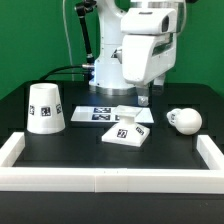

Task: Assemble lamp

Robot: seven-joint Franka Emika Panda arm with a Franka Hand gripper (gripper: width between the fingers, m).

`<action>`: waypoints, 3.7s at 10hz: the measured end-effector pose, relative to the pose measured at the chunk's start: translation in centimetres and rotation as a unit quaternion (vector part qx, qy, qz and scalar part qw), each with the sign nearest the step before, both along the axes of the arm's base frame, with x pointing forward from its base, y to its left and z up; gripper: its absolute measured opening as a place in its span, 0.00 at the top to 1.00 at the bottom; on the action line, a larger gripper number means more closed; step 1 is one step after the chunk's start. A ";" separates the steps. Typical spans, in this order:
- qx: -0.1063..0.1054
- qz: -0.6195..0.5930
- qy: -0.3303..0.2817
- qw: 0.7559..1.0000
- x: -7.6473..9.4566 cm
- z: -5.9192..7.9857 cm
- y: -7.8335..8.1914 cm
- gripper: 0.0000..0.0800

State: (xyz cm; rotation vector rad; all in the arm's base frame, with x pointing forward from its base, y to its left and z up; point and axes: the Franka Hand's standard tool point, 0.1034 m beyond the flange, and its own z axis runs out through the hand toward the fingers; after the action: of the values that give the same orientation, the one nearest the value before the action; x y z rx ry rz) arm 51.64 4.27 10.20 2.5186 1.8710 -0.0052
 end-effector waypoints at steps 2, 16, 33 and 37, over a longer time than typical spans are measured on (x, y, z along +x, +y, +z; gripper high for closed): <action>0.000 0.001 0.002 1.000 -0.4 -0.2 0.0 0.13; 0.005 -0.008 -0.008 1.000 -4.8 -3.2 -4.8 0.13; 0.006 -0.023 -0.005 1.000 -5.0 -3.6 -4.6 1.00; 0.004 -0.014 -0.008 1.000 -6.5 -2.6 -4.4 0.71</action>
Offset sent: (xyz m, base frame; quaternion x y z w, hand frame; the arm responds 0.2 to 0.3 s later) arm 0.0000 0.0000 0.0000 0.0000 0.0000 0.0000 1.0000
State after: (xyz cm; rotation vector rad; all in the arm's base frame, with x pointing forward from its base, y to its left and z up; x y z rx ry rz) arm 45.10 -0.14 7.58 2.5421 1.8337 0.0231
